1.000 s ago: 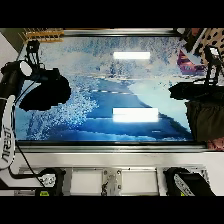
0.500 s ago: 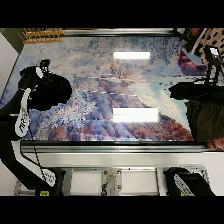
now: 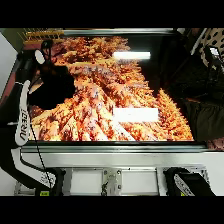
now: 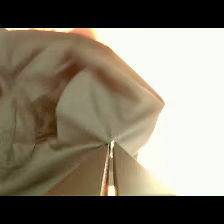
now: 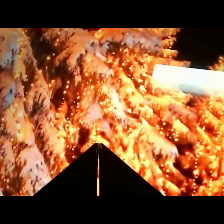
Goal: Fold the clothes and pants, and hang the long-sleeved shirts on hangers.
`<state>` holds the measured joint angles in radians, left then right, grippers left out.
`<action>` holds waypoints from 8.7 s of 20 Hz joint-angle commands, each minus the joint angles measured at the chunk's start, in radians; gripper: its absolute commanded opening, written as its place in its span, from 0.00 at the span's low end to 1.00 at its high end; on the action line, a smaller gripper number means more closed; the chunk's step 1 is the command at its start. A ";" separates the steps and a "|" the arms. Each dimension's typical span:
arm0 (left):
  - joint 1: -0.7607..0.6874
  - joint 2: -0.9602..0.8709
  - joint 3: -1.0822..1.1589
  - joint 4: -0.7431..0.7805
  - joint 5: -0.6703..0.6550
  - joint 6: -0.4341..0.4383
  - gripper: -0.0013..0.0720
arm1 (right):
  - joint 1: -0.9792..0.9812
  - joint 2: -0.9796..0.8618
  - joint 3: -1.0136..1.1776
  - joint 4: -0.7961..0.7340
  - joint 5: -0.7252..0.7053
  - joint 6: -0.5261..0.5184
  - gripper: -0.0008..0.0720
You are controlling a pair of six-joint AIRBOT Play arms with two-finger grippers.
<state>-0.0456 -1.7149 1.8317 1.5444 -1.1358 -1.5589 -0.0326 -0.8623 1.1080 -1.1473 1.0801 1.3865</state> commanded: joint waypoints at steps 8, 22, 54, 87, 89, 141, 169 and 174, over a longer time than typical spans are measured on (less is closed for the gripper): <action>-0.486 0.414 0.034 -0.003 -0.016 0.014 0.03 | -0.018 0.001 0.001 0.082 -0.068 -0.058 0.05; -0.279 0.422 -0.439 0.039 0.035 -0.294 0.86 | -0.246 0.056 0.001 0.090 -0.130 -0.048 0.04; -0.314 0.432 -1.130 -0.568 0.312 -0.251 0.03 | -0.226 0.027 -0.045 0.093 0.047 -0.048 0.04; -0.151 0.661 -1.057 -0.541 0.251 -0.174 0.03 | 0.246 -0.350 -0.300 0.146 -0.162 -0.051 0.04; -0.080 0.747 -0.959 -0.541 0.218 -0.147 0.03 | 0.182 -0.253 -0.165 0.062 -0.091 -0.051 0.04; 0.150 -0.048 -0.501 -0.421 0.049 0.245 0.98 | -0.065 -0.150 -0.164 0.053 0.006 0.050 0.67; 0.069 0.168 -0.718 -0.446 0.168 0.235 0.03 | 0.061 -0.380 -0.570 0.515 -0.636 0.323 0.67; 0.066 0.168 -0.717 -0.446 0.179 0.235 0.03 | 0.119 -0.447 -0.554 0.599 -0.683 0.188 0.50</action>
<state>0.0216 -1.5517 1.1206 1.0973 -0.9665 -1.3262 0.0563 -1.2697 0.5499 -0.6243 0.4541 1.6703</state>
